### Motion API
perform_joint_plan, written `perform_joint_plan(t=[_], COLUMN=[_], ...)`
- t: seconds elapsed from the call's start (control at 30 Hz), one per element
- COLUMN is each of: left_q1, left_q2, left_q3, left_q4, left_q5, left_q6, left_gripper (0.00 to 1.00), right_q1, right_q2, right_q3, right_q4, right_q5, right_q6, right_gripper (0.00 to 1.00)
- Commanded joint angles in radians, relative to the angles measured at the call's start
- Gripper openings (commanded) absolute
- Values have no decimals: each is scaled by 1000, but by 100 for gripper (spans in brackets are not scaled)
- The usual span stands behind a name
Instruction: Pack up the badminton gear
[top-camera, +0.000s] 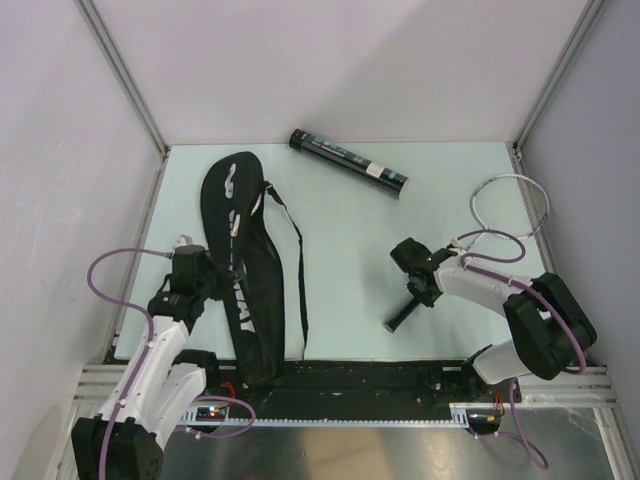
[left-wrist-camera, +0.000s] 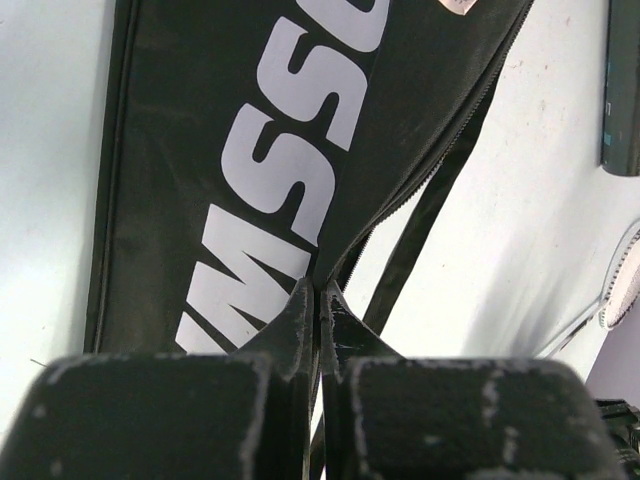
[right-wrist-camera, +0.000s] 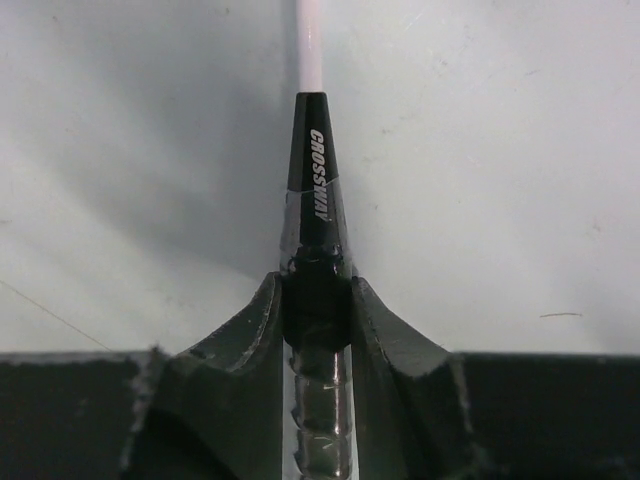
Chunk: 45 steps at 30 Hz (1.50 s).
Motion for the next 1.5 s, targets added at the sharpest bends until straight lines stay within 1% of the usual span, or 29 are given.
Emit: perform_joint_plan(t=[0.0,0.2,0.37,0.5,0.63,0.7,0.77,0.8,0.83,0.9,0.93,0.97,1.03,1.1,1.13,1.2,1.27,1.33,1.47], left_q1=[12,11,12,11,11,11,11,11,11,12,12,11,11,11,11,11,11,11,11], left_q2=[-34,-48,-50,-50,-56,-51,-44,-39,-35,-27,-26,-25,-29,-37,-39,-39,-34,-28,-22], left_q3=[-13,-14,-22,-24,-23,-18,-12,-9,-7,-4,-4,-4,-9,-15,-17,-20,-17,-13,-5], left_q4=[-3,-4,-2,2,5,8,12,14,16,20,22,23,25,29,32,36,39,40,42], left_q5=[-26,-70,-71,-55,-52,-46,-39,-24,-13,2,7,12,23,28,29,30,38,48,55], left_q6=[-6,15,15,14,13,14,12,11,10,10,11,11,9,3,1,-3,-6,-10,-14], left_gripper=[0,0,0,0,0,0,0,0,0,0,0,0,0,0,0,0,0,0,0], right_q1=[75,292,417,486,538,573,610,628,642,668,681,690,715,748,773,817,847,877,948], right_q2=[-72,-207,-273,-281,-243,-228,-223,-226,-230,-241,-244,-245,-241,-232,-228,-225,-226,-223,-226], right_q3=[-23,-23,-22,25,144,198,235,245,250,253,254,251,249,248,248,248,247,248,237], right_q4=[9,-103,-197,-313,-488,-531,-513,-474,-434,-302,-246,-159,-31,60,85,109,102,71,-43], right_q5=[159,394,487,566,652,696,726,728,725,698,671,642,573,509,498,483,464,460,483], right_q6=[66,124,196,264,340,329,250,186,93,-73,-147,-267,-452,-594,-637,-680,-686,-678,-630], right_gripper=[1,0,0,0,0,0,0,0,0,0,0,0,0,0,0,0,0,0,0])
